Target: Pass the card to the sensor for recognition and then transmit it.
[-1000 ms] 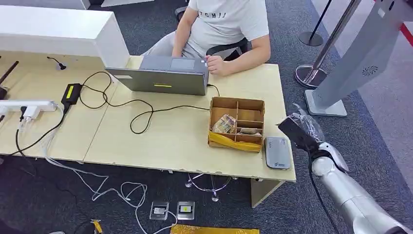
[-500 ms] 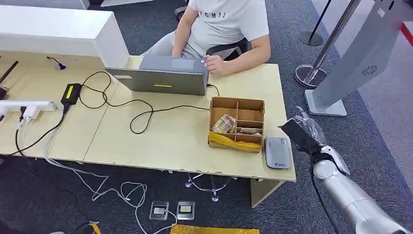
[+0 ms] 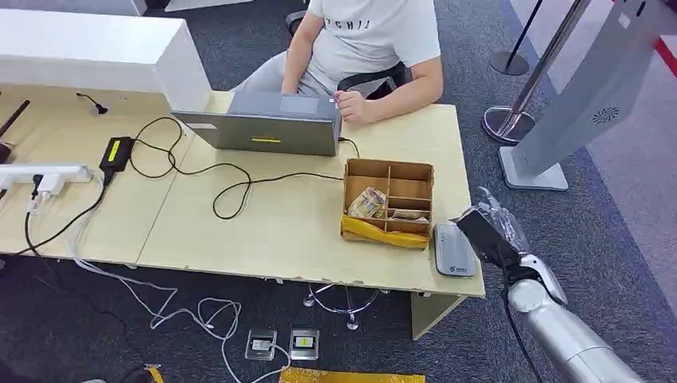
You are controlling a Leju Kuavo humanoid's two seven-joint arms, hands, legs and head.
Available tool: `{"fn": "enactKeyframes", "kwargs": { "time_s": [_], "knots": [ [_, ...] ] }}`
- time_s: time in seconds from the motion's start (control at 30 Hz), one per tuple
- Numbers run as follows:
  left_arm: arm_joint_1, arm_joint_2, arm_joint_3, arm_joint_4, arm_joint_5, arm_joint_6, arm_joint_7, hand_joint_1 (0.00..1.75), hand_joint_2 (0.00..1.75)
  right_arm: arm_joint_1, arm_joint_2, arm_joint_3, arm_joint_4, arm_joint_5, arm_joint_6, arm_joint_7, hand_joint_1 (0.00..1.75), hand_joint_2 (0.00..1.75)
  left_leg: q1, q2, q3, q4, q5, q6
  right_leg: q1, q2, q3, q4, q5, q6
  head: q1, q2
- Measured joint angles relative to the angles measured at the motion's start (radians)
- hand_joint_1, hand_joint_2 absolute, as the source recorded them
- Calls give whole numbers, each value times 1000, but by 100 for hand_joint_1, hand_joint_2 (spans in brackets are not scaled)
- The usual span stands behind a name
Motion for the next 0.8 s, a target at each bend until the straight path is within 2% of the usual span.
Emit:
{"fn": "enactKeyframes", "kwargs": {
  "time_s": [0.4, 0.63, 0.8],
  "knots": [
    [2, -2, -9, 0, 14, 0, 0, 0, 0, 51, 2, 23, -84, -10, 45, 42, 175, 175, 0, 0, 0, 0, 0, 0, 0, 0, 0, 0, 0, 0, 0, 0],
    [3, -3, -27, 0, 40, 8, 1, 0, 0, 51, -6, 23, -48, -53, 52, -2, 175, 175, 0, 0, 0, 0, 0, 0, 0, 0, 0, 0, 0, 0, 0, 0],
    [2, -3, -32, 0, 42, 9, 1, 0, 0, 51, -8, 23, -31, -55, 52, -6, 175, 175, 0, 0, 0, 0, 0, 0, 0, 0, 0, 0, 0, 0, 0, 0]
  ]
}}
